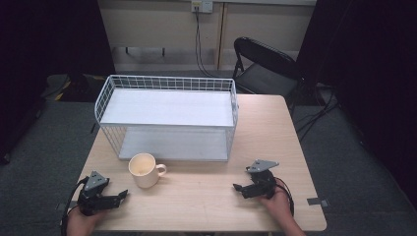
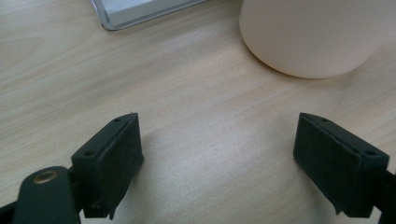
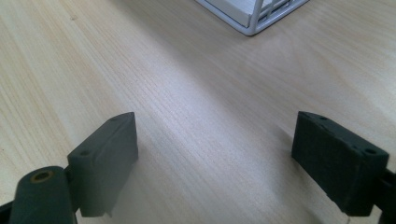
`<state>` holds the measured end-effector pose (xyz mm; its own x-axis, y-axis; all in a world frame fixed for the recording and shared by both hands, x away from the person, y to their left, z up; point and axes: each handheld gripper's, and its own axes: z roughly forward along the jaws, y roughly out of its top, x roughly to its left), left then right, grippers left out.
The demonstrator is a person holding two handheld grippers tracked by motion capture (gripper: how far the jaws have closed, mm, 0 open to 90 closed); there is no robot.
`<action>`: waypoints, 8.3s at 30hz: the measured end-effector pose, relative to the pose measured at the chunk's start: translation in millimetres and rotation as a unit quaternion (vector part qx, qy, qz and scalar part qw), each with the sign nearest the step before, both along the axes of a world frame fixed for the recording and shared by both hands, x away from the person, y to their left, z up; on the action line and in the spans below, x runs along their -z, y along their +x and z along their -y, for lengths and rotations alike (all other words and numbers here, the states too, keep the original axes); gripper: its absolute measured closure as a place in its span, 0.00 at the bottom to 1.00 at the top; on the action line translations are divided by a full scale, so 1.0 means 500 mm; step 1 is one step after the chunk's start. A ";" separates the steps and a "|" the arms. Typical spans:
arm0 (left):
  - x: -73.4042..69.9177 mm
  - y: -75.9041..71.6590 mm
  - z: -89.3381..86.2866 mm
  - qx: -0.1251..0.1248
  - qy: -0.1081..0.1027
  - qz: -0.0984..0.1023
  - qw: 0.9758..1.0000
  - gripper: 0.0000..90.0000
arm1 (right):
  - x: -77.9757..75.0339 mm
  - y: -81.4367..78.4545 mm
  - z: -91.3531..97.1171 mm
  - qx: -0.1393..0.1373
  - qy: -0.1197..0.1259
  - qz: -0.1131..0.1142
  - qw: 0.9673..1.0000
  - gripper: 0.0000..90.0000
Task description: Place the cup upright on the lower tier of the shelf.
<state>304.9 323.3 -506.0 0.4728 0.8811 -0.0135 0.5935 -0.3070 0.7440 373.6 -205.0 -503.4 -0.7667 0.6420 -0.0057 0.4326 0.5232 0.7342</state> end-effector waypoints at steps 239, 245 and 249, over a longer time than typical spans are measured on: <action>-0.152 0.211 0.210 -0.170 -0.049 0.111 0.978 0.82 | 0.000 -0.002 0.001 0.002 0.000 0.001 1.000 0.15; -0.163 0.206 0.214 -0.169 -0.072 0.112 0.977 0.70 | 0.000 -0.002 0.001 0.002 0.000 0.001 1.000 0.15; -0.163 0.203 0.212 -0.171 -0.083 0.100 0.977 0.60 | 0.000 -0.003 0.001 0.002 0.001 0.000 1.000 0.15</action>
